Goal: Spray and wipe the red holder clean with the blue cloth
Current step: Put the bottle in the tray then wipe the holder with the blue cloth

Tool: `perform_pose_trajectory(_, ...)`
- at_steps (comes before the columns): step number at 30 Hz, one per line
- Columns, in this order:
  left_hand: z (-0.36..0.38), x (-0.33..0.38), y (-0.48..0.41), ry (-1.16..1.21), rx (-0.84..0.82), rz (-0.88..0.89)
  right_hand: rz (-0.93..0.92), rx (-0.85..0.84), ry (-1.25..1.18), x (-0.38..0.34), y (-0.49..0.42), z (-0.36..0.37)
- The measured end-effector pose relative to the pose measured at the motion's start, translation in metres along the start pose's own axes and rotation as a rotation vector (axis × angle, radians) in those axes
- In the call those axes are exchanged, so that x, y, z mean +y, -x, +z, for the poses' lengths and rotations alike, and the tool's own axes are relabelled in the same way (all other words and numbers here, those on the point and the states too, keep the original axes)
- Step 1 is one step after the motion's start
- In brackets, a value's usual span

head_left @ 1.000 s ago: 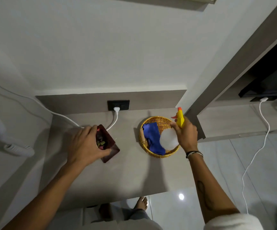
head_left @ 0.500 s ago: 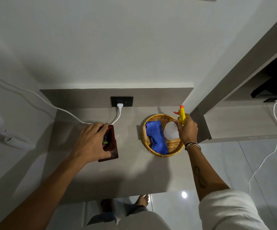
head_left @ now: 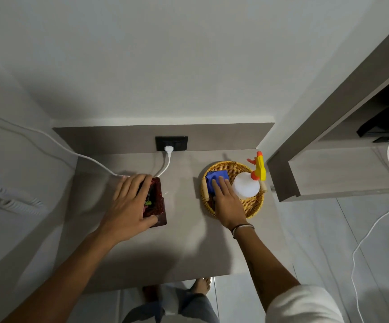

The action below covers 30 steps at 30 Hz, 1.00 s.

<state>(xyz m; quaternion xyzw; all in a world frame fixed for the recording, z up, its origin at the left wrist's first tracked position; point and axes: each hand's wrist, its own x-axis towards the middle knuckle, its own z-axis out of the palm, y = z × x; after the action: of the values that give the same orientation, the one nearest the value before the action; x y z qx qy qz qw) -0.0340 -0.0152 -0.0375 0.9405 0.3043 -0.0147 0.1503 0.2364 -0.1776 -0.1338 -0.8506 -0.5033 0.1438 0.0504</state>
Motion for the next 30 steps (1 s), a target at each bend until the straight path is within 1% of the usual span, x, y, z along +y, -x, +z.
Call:
perform_pose_trajectory(2,0.005,-0.003,0.000,-0.026,0.009,0.036,0.010,-0.099,0.076,0.003,-0.015,0.002)
perform_pose_trajectory(7,0.012,-0.006,0.000,-0.120,0.011,0.063,0.008,-0.215,0.193,0.008,-0.039,0.017)
perform_pose_trajectory(11,0.018,-0.009,-0.001,-0.111,0.055,0.075,0.048,-0.190,0.167,0.009,-0.044,0.027)
perform_pose_trajectory(14,0.022,-0.012,-0.002,-0.129,0.062,0.080,0.063,-0.172,0.192,0.006,-0.045,0.034)
perform_pose_trajectory(19,0.025,-0.017,-0.004,-0.178,0.069,0.121,0.082,-0.119,0.114,0.010,-0.042,0.026)
perform_pose_trajectory(21,0.024,-0.018,-0.003,-0.182,0.067,0.143,0.092,-0.062,0.072,0.010,-0.033,0.018)
perform_pose_trajectory(23,0.023,-0.021,0.000,-0.164,0.059,0.170,0.127,0.032,0.031,0.007,-0.019,0.012)
perform_pose_trajectory(25,0.019,-0.027,0.005,-0.144,0.041,0.196,0.167,0.164,-0.011,0.000,0.000,0.007)
perform_pose_trajectory(28,0.012,-0.042,0.014,-0.120,0.013,0.190,0.186,0.432,-0.126,-0.018,0.036,0.005)
perform_pose_trajectory(30,0.007,-0.050,0.019,-0.096,0.003,0.172,0.146,0.517,-0.211,-0.039,0.059,0.009)
